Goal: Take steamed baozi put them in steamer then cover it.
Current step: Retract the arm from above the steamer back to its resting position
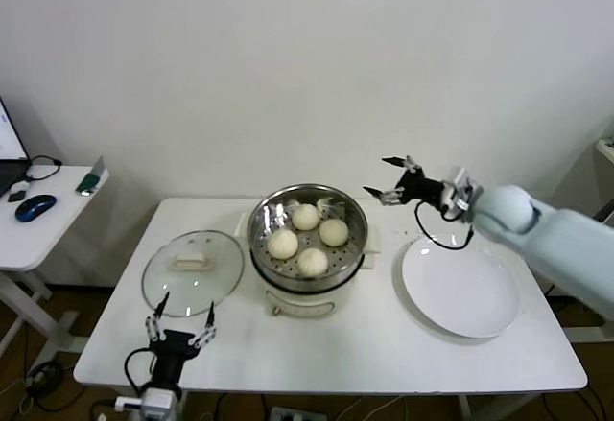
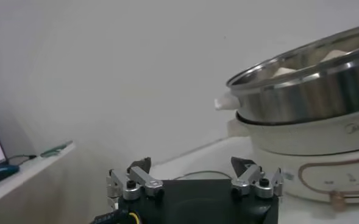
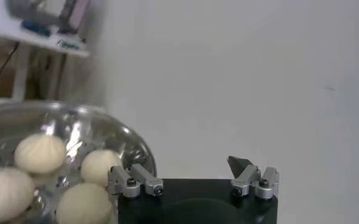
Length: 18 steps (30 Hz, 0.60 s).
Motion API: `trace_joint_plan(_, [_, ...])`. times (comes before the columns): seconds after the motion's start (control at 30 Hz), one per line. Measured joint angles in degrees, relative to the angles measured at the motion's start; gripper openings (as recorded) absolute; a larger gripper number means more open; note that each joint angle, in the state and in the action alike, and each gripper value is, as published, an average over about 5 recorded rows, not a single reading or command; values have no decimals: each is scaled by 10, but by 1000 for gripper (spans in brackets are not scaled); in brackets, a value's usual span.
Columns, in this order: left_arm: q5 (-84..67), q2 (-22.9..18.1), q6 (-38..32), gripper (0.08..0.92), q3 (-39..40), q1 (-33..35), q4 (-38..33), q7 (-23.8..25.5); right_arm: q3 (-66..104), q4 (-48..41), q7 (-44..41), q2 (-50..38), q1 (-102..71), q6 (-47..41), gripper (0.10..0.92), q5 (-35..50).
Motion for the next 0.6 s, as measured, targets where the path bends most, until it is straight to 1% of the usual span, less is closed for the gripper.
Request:
trace_joint_plan(0.17, [24,8,5,823,-9,-5,-4,0,174,30,26,8,-159,0,823,-6])
trace_joint_plan(0.33, [71,20,10,823,-18,-13,-6,-1,332,58,40,38,-305,-7,823,-17])
trace_joint_plan(0.6, [215,48,31,823,-28,-31,4,0,527,96,46,104,-485,-23,823,-43])
